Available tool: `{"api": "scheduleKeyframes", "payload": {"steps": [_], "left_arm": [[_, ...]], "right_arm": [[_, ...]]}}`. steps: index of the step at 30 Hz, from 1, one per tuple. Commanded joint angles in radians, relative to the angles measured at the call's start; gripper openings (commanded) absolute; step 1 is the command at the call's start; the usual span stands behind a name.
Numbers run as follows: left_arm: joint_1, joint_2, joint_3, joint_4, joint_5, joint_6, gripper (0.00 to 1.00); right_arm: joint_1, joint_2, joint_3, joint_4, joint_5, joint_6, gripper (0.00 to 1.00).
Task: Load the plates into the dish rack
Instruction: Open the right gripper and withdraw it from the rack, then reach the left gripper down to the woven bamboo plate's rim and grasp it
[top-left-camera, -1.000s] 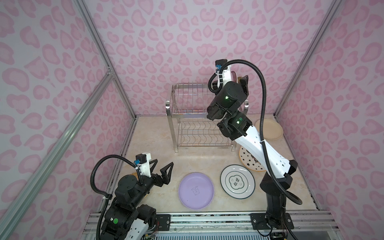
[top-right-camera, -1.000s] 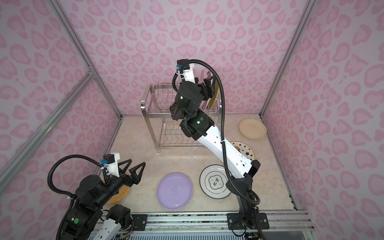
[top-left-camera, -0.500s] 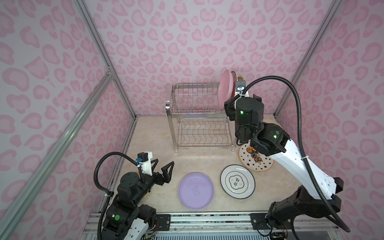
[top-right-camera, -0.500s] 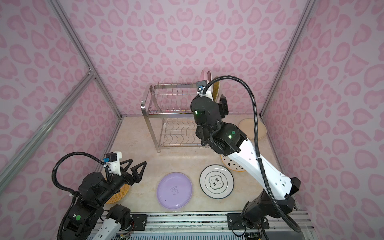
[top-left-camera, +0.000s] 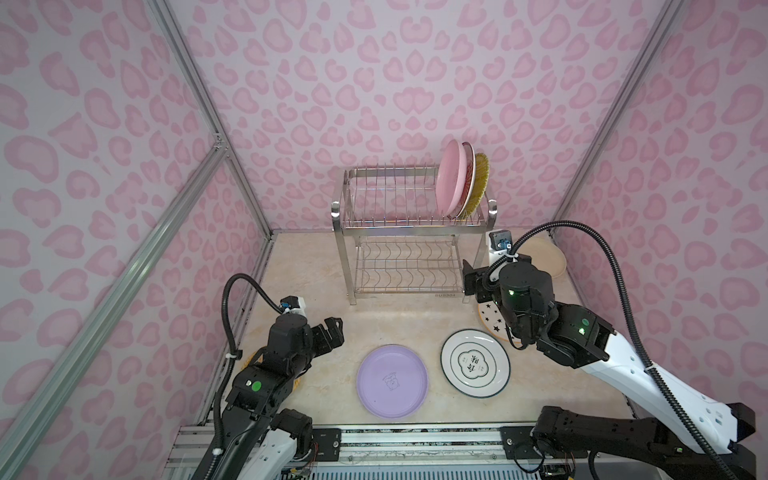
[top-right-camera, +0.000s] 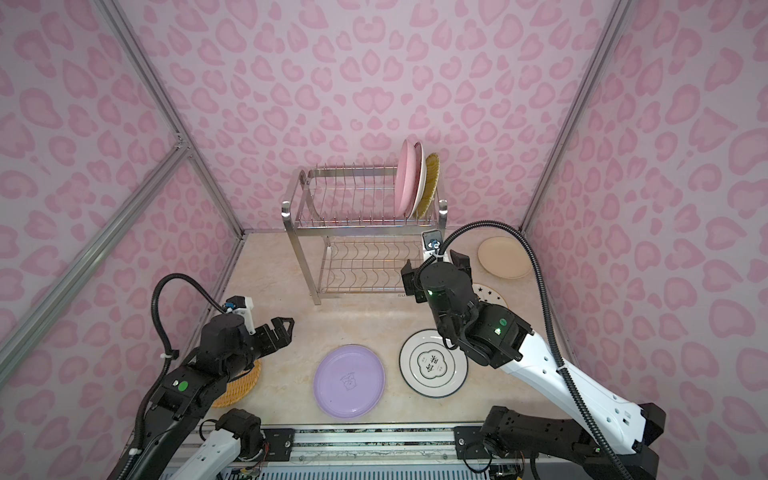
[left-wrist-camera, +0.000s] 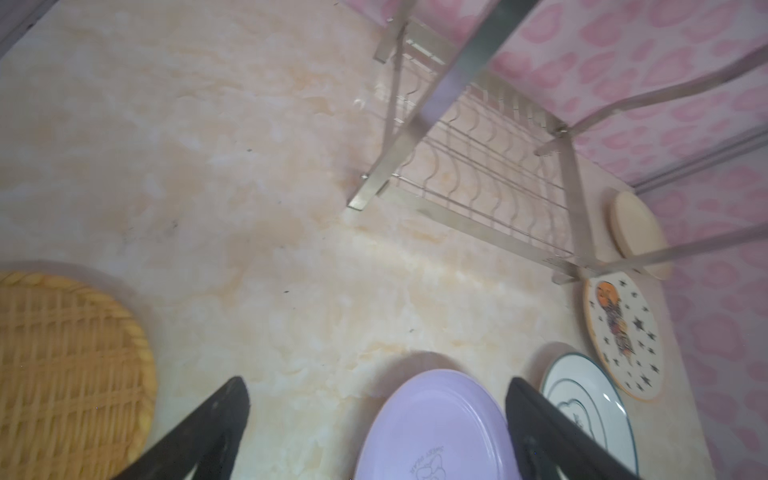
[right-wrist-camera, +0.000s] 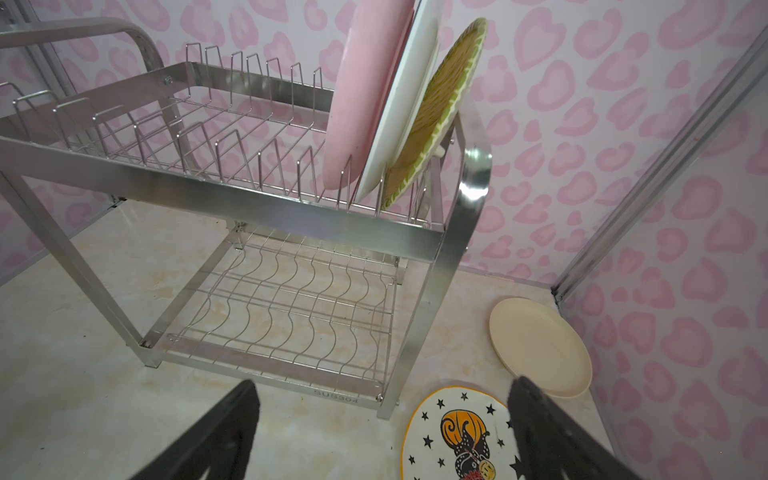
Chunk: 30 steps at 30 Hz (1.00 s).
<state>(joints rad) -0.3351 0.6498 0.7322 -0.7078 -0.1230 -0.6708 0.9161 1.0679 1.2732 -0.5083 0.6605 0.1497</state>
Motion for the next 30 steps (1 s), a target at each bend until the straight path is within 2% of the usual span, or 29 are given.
{"api": "scheduleKeyframes", "payload": {"steps": [1, 10, 15, 19, 27, 30], "left_arm": [[0.001, 0.126, 0.078, -0.192, -0.257, -0.190, 0.97], [0.005, 0.663, 0.258, -0.419, -0.440, -0.467, 0.99], [0.005, 0.900, 0.304, -0.489, -0.524, -0.626, 0.96], [0.005, 0.999, 0.293, -0.471, -0.524, -0.685, 0.90], [0.005, 1.173, 0.313, -0.479, -0.539, -0.773, 0.87], [0.004, 1.196, 0.322, -0.516, -0.564, -0.835, 0.80]], "right_arm": [[-0.001, -0.039, -0.072, 0.062, -0.089, 0.056, 0.93], [-0.027, -0.134, -0.263, 0.115, -0.196, 0.137, 0.93], [-0.065, -0.180, -0.335, 0.121, -0.285, 0.171, 0.93], [-0.089, -0.233, -0.397, 0.140, -0.345, 0.198, 0.93], [-0.132, -0.271, -0.471, 0.181, -0.454, 0.219, 0.93], [-0.134, -0.267, -0.480, 0.185, -0.473, 0.221, 0.93]]}}
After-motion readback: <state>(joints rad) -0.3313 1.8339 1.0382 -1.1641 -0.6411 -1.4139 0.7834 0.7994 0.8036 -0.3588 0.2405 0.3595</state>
